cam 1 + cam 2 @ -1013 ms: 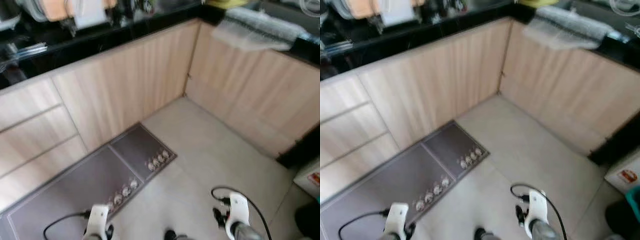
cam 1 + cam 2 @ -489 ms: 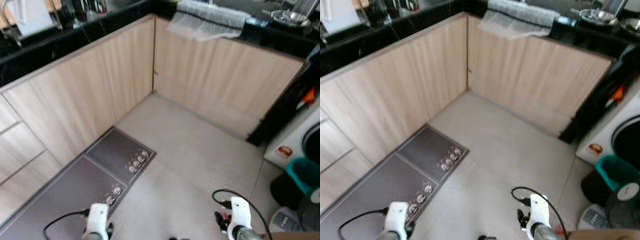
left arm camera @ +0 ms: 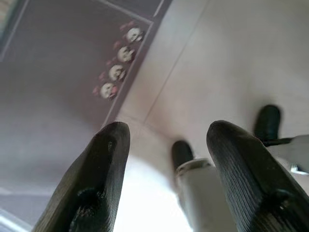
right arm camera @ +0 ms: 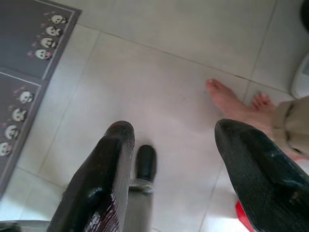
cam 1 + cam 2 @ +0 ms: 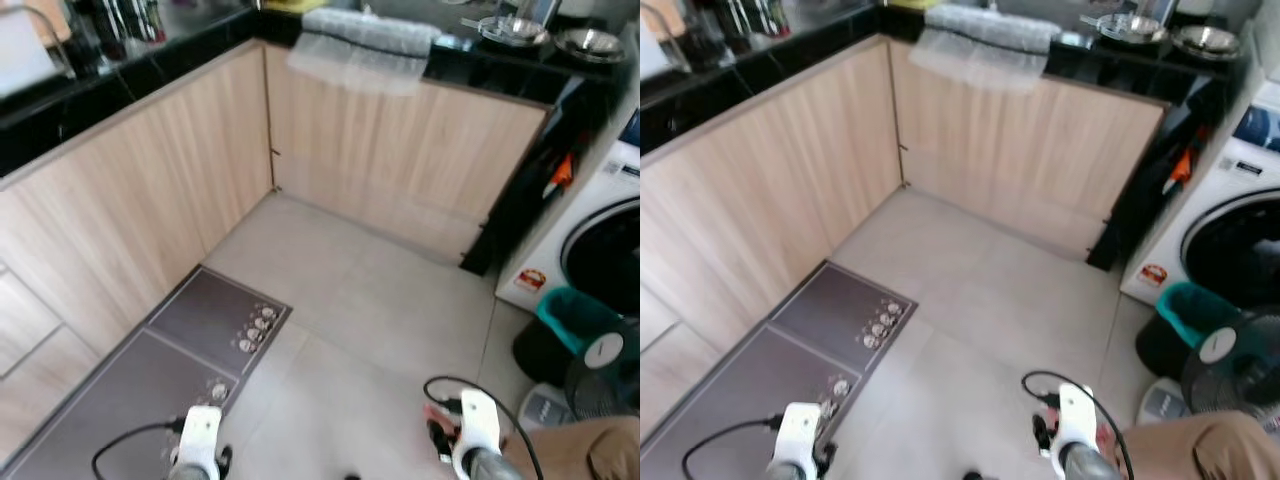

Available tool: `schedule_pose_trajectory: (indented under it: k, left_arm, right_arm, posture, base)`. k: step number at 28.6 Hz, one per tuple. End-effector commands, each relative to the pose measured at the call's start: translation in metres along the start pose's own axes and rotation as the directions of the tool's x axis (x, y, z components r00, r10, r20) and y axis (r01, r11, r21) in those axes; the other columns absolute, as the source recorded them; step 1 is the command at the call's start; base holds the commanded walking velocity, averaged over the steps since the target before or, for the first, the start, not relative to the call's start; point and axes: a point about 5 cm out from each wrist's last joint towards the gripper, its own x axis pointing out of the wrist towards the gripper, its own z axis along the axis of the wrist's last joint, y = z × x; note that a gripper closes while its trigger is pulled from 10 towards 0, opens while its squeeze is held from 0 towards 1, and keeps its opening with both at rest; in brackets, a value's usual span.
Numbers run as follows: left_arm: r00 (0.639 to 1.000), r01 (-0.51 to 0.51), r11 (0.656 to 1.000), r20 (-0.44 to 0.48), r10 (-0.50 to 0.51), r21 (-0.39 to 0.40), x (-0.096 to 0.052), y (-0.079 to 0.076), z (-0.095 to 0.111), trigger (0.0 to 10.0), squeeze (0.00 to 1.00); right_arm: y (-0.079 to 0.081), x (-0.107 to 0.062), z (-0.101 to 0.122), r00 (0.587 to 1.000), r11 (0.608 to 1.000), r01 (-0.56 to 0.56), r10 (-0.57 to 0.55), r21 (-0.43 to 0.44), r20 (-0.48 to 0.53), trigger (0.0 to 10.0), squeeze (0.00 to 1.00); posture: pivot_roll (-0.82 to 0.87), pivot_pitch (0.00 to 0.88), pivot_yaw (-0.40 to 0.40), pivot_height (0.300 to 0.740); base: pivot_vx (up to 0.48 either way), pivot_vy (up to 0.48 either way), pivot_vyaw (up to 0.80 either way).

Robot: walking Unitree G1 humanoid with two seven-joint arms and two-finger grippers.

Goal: Kitchen organization

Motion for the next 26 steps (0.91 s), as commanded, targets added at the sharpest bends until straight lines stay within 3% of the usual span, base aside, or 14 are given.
schedule_pose_trajectory:
  k: [1, 26]
  left_arm:
    - [1.000, 0.014, 1.000, -0.010, -0.014, 0.000, 0.0006, -0.0047, 0.0003, 10.0, 0.00]
    - [1.000, 0.019, 1.000, -0.009, -0.019, 0.009, 0.0013, -0.0052, 0.0023, 10.0, 0.00]
  right_arm:
    - [-0.0057, -0.0011, -0.0005, 1.000, 1.000, 0.017, -0.017, -0.007, -0.001, 10.0, 0.00]
    - [-0.0029, -0.0005, 0.0000, 1.000, 1.000, 0.020, -0.020, -0.009, 0.003, 10.0, 0.00]
  posture:
    - [0.03, 0.137, -0.028, 0.740]
    - [0.03, 0.111, -0.024, 0.740]
  base:
    - [0.480, 0.000, 0.00]
    - [0.417, 0.000, 0.00]
